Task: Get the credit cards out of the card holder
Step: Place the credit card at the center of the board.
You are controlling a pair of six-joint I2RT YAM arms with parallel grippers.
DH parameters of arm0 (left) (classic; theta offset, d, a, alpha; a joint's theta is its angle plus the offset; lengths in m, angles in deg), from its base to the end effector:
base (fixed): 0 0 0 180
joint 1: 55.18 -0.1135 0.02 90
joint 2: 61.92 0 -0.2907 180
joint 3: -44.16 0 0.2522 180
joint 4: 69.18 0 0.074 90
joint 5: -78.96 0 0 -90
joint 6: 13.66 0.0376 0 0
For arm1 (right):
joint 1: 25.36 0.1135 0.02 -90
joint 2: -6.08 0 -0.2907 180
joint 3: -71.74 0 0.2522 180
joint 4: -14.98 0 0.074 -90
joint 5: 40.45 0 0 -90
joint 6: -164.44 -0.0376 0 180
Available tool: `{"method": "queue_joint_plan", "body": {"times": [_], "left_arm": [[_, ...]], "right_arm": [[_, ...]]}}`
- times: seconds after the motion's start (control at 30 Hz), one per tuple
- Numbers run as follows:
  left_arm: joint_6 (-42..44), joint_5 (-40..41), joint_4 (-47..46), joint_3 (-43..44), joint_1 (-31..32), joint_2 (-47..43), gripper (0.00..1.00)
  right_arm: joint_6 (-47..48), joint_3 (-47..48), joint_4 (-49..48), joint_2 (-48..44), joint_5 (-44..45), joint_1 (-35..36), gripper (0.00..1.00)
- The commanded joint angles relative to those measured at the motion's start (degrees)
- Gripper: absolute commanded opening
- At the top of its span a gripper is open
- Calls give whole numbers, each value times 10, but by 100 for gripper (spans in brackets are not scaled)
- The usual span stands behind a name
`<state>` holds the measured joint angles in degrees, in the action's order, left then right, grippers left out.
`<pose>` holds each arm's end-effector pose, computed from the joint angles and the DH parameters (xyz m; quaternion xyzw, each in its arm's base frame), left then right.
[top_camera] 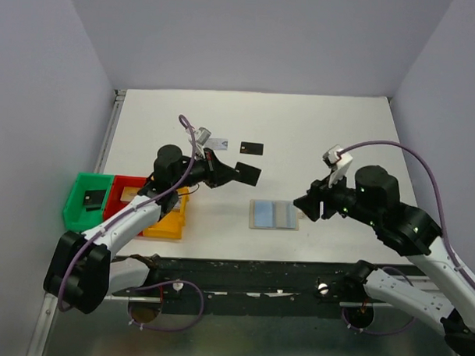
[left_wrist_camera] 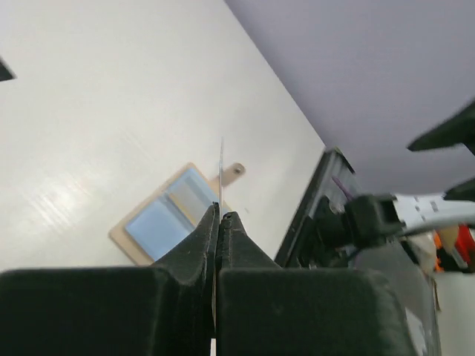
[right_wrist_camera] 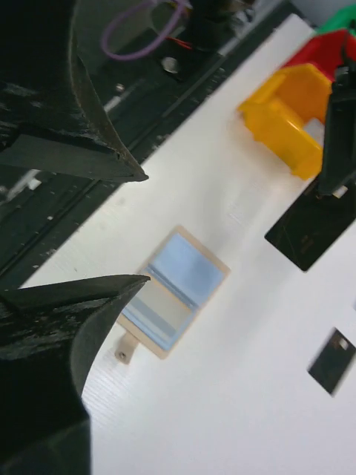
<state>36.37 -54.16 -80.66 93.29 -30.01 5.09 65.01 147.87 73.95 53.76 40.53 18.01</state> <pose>0.2129 -0.1284 0.2924 0.1536 0.7191 -0.5646 0.3749 0.0990 0.1016 0.3921 -0.2900 0.8165 0.2810 0.4126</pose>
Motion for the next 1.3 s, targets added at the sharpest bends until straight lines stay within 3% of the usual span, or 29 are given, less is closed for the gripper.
{"method": "queue_joint_plan", "body": {"times": [0.0,0.23,0.47,0.8,1.27], "left_arm": [[-56,181,40,31,-21,49,0],[-89,204,32,101,-35,213,0],[-122,189,7,168,-35,331,0],[-127,198,31,244,-28,414,0],[-134,216,33,266,-16,463,0]], "right_arm": [[-52,-91,-115,-74,175,-2,61],[-92,-139,-129,-96,98,-4,61],[-99,-157,-133,-90,94,-3,61],[-94,-166,-140,-66,77,-2,61],[-91,-158,-139,-51,80,-3,61]]}}
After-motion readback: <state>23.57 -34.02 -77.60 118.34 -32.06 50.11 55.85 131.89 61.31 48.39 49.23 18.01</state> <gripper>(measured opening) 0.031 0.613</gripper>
